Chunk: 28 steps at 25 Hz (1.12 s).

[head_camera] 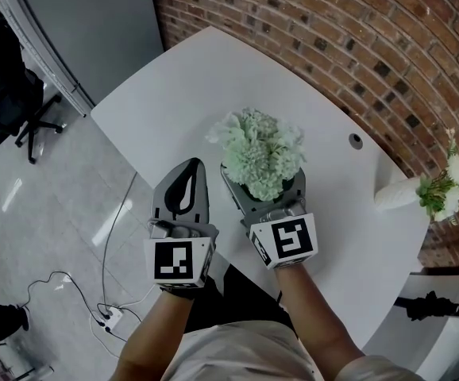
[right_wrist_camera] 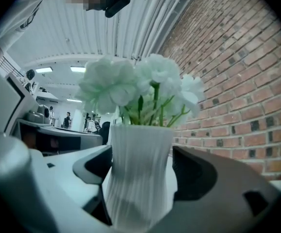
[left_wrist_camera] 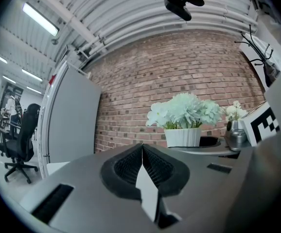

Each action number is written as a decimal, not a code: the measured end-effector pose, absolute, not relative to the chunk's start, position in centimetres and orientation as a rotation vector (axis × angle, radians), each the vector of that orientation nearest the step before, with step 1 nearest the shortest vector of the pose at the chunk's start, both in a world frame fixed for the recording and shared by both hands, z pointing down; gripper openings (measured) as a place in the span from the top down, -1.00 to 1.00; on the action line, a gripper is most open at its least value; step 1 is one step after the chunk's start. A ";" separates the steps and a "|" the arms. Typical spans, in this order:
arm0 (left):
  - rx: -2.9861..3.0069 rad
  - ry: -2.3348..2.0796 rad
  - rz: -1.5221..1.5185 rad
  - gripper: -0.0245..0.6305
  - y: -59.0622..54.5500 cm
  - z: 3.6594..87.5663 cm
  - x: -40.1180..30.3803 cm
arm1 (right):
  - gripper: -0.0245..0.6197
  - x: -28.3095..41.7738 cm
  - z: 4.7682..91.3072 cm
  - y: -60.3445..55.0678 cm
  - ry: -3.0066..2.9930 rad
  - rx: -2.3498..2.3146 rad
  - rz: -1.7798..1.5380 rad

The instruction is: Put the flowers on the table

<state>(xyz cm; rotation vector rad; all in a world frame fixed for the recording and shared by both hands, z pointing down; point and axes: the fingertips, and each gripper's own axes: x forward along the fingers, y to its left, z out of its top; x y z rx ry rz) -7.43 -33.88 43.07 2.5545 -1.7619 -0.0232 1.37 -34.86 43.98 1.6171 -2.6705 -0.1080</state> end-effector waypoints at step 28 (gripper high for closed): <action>2.553 -1.633 -0.009 0.91 -28.6 37.9 -6.3 | -0.25 3.8 40.5 -26.9 -2.515 1.716 0.087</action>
